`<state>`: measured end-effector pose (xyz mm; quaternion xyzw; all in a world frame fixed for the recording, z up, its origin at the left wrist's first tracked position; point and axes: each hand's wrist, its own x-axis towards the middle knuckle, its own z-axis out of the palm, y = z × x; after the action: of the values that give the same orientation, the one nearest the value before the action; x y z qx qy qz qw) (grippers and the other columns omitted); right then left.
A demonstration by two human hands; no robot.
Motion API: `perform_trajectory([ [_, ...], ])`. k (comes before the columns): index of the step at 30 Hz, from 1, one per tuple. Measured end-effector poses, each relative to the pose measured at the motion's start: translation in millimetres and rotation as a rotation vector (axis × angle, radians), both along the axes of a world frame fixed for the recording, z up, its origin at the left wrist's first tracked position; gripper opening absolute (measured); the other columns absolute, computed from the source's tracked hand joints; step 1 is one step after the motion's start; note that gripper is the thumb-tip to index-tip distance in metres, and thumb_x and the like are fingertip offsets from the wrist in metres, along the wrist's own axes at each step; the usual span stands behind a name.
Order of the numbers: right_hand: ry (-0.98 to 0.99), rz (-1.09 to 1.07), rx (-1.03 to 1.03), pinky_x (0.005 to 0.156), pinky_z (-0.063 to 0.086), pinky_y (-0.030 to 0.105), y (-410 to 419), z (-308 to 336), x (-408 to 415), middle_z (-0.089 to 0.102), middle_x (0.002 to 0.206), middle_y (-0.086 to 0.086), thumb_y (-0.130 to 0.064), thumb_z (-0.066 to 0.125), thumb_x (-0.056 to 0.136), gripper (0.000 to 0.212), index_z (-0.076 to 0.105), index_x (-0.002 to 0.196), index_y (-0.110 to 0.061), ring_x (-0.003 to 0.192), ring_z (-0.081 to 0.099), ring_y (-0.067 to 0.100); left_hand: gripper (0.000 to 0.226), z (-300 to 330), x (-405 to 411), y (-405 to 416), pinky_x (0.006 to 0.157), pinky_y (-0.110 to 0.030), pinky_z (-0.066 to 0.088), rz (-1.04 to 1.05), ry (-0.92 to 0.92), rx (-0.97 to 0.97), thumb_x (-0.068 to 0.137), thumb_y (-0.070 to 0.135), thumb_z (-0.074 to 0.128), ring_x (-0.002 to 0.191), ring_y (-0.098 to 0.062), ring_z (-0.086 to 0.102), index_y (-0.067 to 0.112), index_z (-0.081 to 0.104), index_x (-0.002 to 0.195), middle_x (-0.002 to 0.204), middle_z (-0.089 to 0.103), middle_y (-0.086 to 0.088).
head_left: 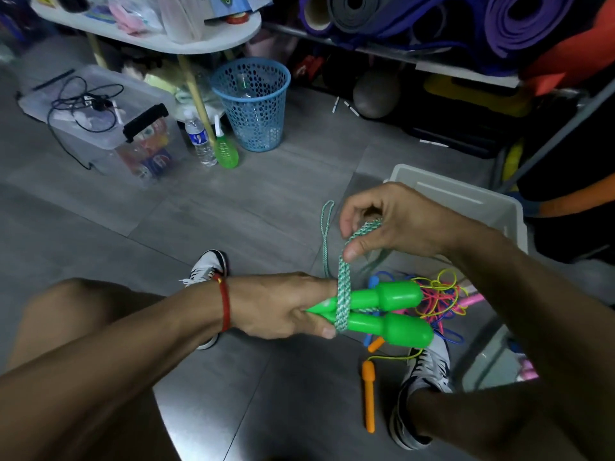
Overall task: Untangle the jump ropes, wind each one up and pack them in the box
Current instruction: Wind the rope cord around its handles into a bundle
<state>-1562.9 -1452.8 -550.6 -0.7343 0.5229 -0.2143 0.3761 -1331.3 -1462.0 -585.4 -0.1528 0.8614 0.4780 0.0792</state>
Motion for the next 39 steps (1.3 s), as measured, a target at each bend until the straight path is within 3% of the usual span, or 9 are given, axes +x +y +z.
perform_trajectory([
  [4,-0.26,-0.072,0.218,0.061,0.049,0.022,0,-13,0,0.071,0.066,0.004,-0.004,0.08,0.073,0.005,0.074,0.074,-0.005,0.063,0.062,0.009,0.052,13,6,2,0.089,-0.034,0.051,0.196,0.184,0.202,0.084,0.023,0.078,0.101,-0.013,0.059,0.015,0.051,0.128,0.114,0.063,0.005],
  [7,-0.31,-0.302,0.297,0.059,0.049,0.012,8,-30,0,0.068,0.061,-0.014,0.018,0.058,0.089,0.046,0.072,0.073,-0.022,0.056,0.062,-0.006,0.051,9,9,-2,0.061,-0.027,0.046,0.473,0.28,0.217,0.074,0.016,0.086,0.071,-0.004,0.05,0.015,0.044,0.103,0.087,0.054,0.0],
  [10,-0.233,-0.217,0.156,0.06,0.043,0.019,23,-45,20,0.062,0.065,-0.007,-0.012,0.061,0.099,0.025,0.066,0.082,-0.03,0.053,0.053,0.001,0.058,1,11,-10,0.043,-0.024,0.036,0.686,0.365,0.449,0.077,0.007,0.082,0.049,-0.012,0.042,0.018,0.032,0.104,0.075,0.057,-0.018],
  [17,-0.063,-0.175,0.04,0.062,0.039,0.027,37,-58,54,0.051,0.059,-0.013,-0.044,0.04,0.101,0.036,0.068,0.084,-0.029,0.058,0.047,0.005,0.055,-20,23,-28,0.04,-0.021,0.03,0.966,0.369,0.483,0.082,0.009,0.078,0.044,-0.012,0.035,0.018,0.036,0.116,0.057,0.049,0.002],
  [23,0.078,-0.236,0.203,0.066,0.042,0.024,50,-48,62,0.056,0.06,-0.004,-0.037,0.042,0.105,0.041,0.055,0.068,-0.028,0.054,0.054,0.003,0.043,-33,21,-40,0.036,-0.017,0.025,1.212,0.337,0.541,0.086,0.006,0.075,0.038,-0.007,0.031,0.015,0.039,0.109,0.051,0.048,0.009],
  [26,0.232,-0.234,0.104,0.073,0.038,0.025,55,-35,63,0.057,0.069,-0.006,-0.038,0.04,0.106,0.04,0.054,0.071,-0.026,0.072,0.057,0.013,0.043,-40,19,-42,0.037,-0.019,0.027,1.158,0.247,0.431,0.086,0.01,0.076,0.038,-0.006,0.033,0.019,0.037,0.103,0.057,0.048,0.006],
  [31,0.675,-0.063,-0.149,0.078,0.043,0.038,65,-14,57,0.066,0.101,0.008,-0.042,0.046,0.103,0.024,0.045,0.115,-0.021,0.102,0.062,0.033,0.049,-47,16,-44,0.046,-0.021,0.037,0.941,0.015,0.122,0.083,0.025,0.08,0.053,-0.002,0.043,0.016,0.039,0.108,0.077,0.049,0.004],
  [35,0.939,0.116,-0.518,0.046,0.029,0.031,65,-11,49,0.059,0.06,0.001,-0.012,0.08,0.068,0.044,0.054,0.104,-0.017,0.049,0.06,0.028,0.053,-44,6,-33,0.041,-0.019,0.034,0.819,-0.169,0.073,0.085,0.03,0.078,0.051,-0.002,0.042,0.009,0.038,0.113,0.074,0.047,0.004],
  [39,0.942,0.223,-0.598,0.04,0.029,0.028,54,1,44,0.054,0.059,-0.004,-0.022,0.089,0.066,0.03,0.061,0.076,-0.024,0.043,0.056,0.023,0.057,-30,-5,-19,0.053,-0.024,0.036,0.55,-0.354,-0.128,0.083,0.039,0.078,0.075,-0.015,0.052,0.012,0.036,0.111,0.092,0.053,-0.002],
])
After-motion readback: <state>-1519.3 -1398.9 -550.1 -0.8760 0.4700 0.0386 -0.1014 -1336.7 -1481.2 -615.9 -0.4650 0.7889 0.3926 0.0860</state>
